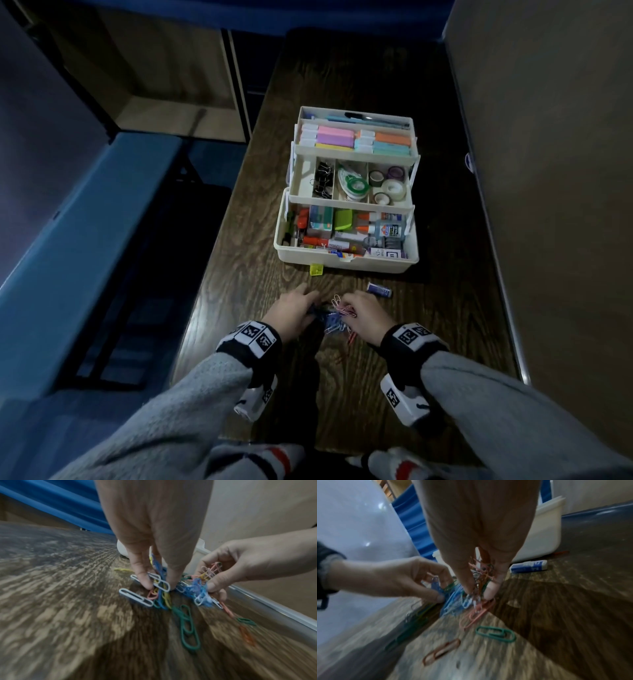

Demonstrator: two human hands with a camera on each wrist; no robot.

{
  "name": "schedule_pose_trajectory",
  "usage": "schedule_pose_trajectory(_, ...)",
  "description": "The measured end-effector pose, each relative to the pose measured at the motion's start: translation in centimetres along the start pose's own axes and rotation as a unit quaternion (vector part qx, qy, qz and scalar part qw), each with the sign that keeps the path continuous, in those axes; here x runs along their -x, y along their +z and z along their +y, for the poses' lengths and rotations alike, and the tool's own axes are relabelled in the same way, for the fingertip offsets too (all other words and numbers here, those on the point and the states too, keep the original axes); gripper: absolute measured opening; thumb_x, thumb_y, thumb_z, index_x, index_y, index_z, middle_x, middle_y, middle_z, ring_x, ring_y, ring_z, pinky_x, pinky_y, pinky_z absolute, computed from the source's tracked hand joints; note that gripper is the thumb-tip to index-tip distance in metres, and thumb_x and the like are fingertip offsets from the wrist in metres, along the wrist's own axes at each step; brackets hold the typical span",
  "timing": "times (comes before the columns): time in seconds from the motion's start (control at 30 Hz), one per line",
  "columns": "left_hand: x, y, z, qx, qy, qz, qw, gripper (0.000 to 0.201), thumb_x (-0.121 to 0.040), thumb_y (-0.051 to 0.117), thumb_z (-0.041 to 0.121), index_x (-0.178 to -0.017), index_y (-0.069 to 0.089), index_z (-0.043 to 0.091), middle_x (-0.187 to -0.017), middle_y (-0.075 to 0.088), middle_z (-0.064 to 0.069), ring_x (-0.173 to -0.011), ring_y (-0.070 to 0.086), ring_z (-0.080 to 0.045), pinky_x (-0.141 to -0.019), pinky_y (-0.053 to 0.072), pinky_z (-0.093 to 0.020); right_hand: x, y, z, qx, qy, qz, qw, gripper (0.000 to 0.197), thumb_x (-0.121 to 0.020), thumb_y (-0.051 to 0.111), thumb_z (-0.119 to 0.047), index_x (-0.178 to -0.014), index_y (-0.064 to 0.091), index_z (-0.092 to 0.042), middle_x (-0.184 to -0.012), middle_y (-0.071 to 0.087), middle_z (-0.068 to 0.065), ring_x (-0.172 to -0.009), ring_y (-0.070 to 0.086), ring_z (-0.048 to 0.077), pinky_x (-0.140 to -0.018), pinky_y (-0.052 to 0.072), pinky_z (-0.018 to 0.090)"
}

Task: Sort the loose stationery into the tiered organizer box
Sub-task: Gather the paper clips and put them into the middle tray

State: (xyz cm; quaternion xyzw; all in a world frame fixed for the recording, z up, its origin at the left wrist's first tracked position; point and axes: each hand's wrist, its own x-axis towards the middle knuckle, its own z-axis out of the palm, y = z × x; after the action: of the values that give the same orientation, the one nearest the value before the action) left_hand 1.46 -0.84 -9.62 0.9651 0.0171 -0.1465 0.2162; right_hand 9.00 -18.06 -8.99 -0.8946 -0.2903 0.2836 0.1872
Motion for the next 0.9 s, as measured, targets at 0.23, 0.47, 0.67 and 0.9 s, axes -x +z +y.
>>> schedule_pose_trajectory(0.23,0.3,-0.6,-0.2,0.104,-0.044,0.042,0.993,0.015,-0.085,0.065,0.016,-0.1,0.066,0.011,-0.103,0.062,-0.006,-0.097,0.059,-0.022,-0.081,0.043,-0.026,0.7,-1.0,0.8,-0.059,0.024,0.027,0.998,0.014,-0.091,0.059,-0.014,-0.104,0.064,-0.01,-0.107,0.061,0.008,-0.096,0.057,0.018,-0.076,0.037,0.022)
schedule_pose_trajectory(0.47,1.4,-3.3,-0.6,0.256,-0.075,0.064,0.962,0.012,-0.083,0.071,0.016,-0.076,0.063,0.021,-0.076,0.066,0.005,-0.064,0.061,0.002,-0.058,0.047,-0.008,2.5,-1.1,1.5,-0.177,0.054,0.008,0.983,0.011,-0.09,0.06,-0.012,-0.101,0.063,-0.014,-0.099,0.063,0.003,-0.084,0.063,0.017,-0.078,0.055,0.036)
schedule_pose_trajectory(0.67,-1.0,-9.6,-1.6,0.398,-0.075,0.151,0.902,0.008,-0.083,0.071,0.014,-0.083,0.067,0.02,-0.077,0.07,0.003,-0.064,0.066,-0.003,-0.059,0.053,-0.016,2.7,-3.5,0.9,-0.29,0.033,0.036,0.956,0.014,-0.09,0.06,-0.004,-0.093,0.062,-0.017,-0.087,0.064,0.004,-0.063,0.062,0.002,-0.058,0.052,0.016)
schedule_pose_trajectory(0.9,-8.9,-16.4,-2.4,0.434,-0.069,0.251,0.863,0.012,-0.08,0.073,0.008,-0.078,0.066,0.017,-0.076,0.067,-0.003,-0.071,0.063,-0.015,-0.071,0.055,-0.032,1.2,-8.0,-0.8,-0.347,0.009,0.086,0.934,0.015,-0.09,0.062,-0.008,-0.098,0.063,-0.02,-0.07,0.064,-0.004,-0.056,0.061,0.005,-0.06,0.05,0.018)
